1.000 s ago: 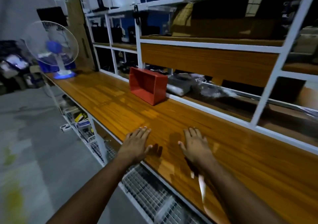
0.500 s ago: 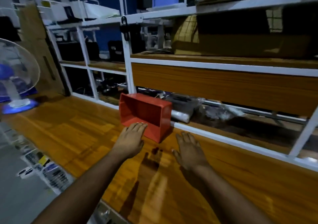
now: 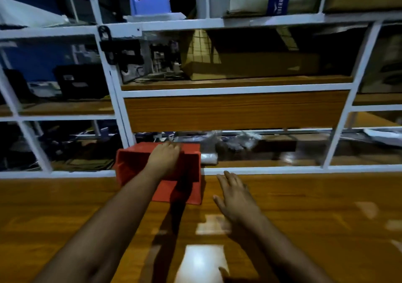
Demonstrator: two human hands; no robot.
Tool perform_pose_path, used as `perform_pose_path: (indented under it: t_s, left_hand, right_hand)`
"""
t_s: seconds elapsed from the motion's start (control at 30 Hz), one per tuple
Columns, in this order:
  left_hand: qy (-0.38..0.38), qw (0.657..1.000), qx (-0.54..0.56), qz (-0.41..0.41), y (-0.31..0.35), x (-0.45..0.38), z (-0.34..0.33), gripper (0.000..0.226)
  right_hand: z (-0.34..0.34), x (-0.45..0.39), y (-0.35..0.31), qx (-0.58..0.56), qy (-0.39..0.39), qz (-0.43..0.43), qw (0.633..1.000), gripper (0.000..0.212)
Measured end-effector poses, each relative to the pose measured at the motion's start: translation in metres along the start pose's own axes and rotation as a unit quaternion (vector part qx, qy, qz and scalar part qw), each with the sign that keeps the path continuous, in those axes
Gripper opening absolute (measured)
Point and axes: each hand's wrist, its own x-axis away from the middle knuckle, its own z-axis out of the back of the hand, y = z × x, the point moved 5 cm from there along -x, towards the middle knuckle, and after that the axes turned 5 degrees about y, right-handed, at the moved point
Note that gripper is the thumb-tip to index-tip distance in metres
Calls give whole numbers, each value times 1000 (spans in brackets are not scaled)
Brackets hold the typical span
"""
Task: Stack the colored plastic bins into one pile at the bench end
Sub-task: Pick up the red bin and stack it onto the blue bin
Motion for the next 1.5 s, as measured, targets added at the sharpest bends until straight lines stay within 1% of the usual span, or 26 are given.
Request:
perform_pose_path:
  t_s: [0.13, 0.2, 0.27, 0.33, 0.4, 0.47, 0.53, 0.57, 0.67, 0.73, 0.8, 0.87, 0.93, 0.97, 1.0, 1.07, 1.1, 1.17, 1.23, 1.3, 1.37, 1.43, 1.5]
  left_hand:
    - [-33, 999, 26, 19, -18, -18, -21, 40]
    - [-42, 999, 28, 10, -17, -17, -31, 32]
    - [-30, 999, 30, -2, -8, -12, -32, 26]
    - [-3, 1000, 9, -11, 0, -9, -28, 21]
    - [20, 999, -25, -41, 9, -4, -21, 22]
    - [25, 996, -43, -77, 17, 0, -14, 31]
    - [30, 995, -52, -83, 23, 1, -1, 38]
    - [42, 995, -52, -79, 25, 1, 8, 38]
    - [74, 995, -41, -53, 29, 1, 36, 29]
    - [79, 996, -39, -34, 31, 0, 52, 25]
    - [93, 996, -10, -11, 31, -3, 68, 23]
    - [104, 994, 40, 22, 29, -5, 77, 20]
    - [98, 987, 102, 73, 23, -4, 81, 19]
    - [93, 982, 132, 98, 22, -3, 81, 18]
    - [88, 976, 155, 122, 21, -1, 82, 17]
    - [78, 965, 190, 161, 21, 4, 79, 14]
    - [72, 959, 205, 180, 20, 7, 74, 13]
    - [54, 944, 242, 220, 19, 17, 60, 17]
    - [40, 917, 291, 269, 15, 30, 39, 22]
    - [25, 888, 338, 311, 12, 44, 18, 24]
    - [-2, 857, 397, 328, 14, 56, -2, 22]
    - [-52, 802, 498, 326, 24, 68, -25, 15]
    - [-88, 742, 584, 317, 36, 81, -42, 35]
  right_hand:
    - [6, 10, -2, 7, 13, -30, 999, 70]
    - [10, 21, 0, 9, 17, -45, 999, 69]
    - [12, 33, 6, 9, 14, -63, 998, 68]
    - [12, 41, 13, 15, 6, -74, 997, 68]
    - [8, 49, 20, 8, -5, -85, 996, 68]
    - [1, 55, 24, 1, -7, -89, 996, 68]
    - [-9, 59, 28, -21, -23, -104, 994, 71]
    - [-17, 62, 31, -45, -38, -122, 991, 73]
    - [-36, 67, 37, -138, -80, -160, 974, 78]
    - [-39, 68, 36, -195, -92, -161, 963, 70]
    - [-36, 67, 37, -251, -83, -157, 952, 57]
    - [-30, 63, 38, -284, -71, -147, 945, 58]
    - [-18, 57, 36, -303, -46, -133, 943, 60]
    - [-10, 54, 35, -317, -31, -131, 939, 55]
    - [-4, 51, 34, -333, -17, -134, 933, 46]
    - [3, 45, 36, -342, 7, -138, 930, 19]
    - [4, 42, 39, -334, 22, -142, 932, 14]
    - [4, 39, 49, -306, 66, -154, 937, 19]
    - [11, 39, 54, -272, 104, -163, 943, 19]
    - [14, 39, 58, -261, 113, -163, 945, 17]
    - [12, 37, 62, -242, 101, -161, 952, 16]
    - [8, 34, 68, -215, 93, -166, 958, 10]
    - [7, 32, 72, -209, 97, -168, 958, 10]
